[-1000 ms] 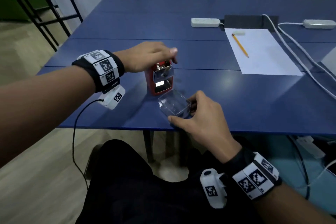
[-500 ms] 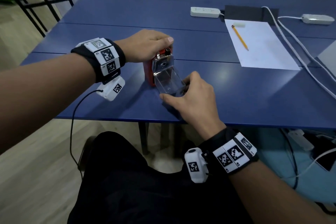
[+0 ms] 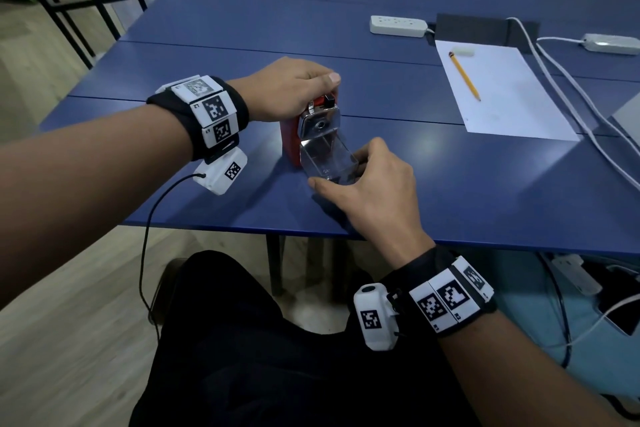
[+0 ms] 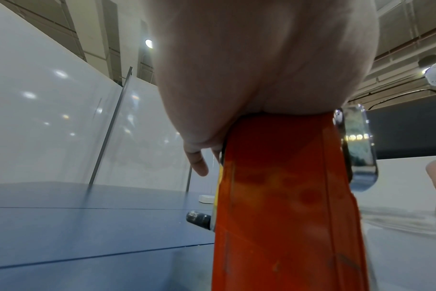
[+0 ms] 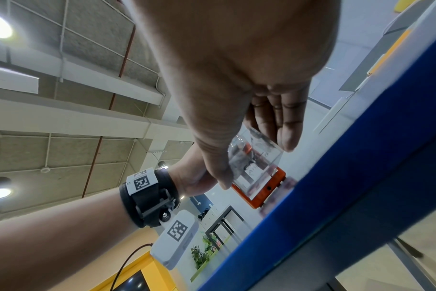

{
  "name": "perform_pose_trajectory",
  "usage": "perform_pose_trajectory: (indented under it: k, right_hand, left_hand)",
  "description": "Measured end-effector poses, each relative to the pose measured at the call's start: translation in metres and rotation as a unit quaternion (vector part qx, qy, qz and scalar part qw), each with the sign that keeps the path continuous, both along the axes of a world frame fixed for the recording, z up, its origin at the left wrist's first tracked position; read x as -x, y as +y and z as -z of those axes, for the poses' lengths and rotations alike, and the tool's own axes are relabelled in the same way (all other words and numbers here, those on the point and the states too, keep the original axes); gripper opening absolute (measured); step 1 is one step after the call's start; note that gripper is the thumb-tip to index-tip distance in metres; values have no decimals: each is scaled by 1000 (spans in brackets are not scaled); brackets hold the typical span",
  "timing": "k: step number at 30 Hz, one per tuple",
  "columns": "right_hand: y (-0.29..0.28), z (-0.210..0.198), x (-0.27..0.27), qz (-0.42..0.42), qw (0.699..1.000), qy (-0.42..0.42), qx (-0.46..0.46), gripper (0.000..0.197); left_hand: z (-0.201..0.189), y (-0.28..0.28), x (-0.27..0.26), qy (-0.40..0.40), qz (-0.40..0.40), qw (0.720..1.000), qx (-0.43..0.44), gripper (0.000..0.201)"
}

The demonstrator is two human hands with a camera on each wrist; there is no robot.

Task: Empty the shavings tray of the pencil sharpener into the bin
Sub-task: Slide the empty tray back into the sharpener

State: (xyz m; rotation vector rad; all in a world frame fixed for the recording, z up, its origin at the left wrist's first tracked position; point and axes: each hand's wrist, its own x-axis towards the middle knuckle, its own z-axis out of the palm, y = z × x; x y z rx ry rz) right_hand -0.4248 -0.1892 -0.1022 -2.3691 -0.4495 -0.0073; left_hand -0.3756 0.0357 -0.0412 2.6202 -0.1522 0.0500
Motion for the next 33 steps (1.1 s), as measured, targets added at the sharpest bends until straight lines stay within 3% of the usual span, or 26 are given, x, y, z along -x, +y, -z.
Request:
perform_pose_trajectory:
  k: [27,30,33]
  right_hand:
    - [24,-1,-20,-32,999,7,23,75]
    - [14,-2,-24,-71,997,31,27,73]
    - [2,0,-27,-105,994,38,21,62]
  left_hand:
    - [-3,-1,0,14,-1,1000,14,51]
    - [-4,-1,2,9,10,1000,-22,51]
    - [-3,2,3,-14,-29,997,-75,51]
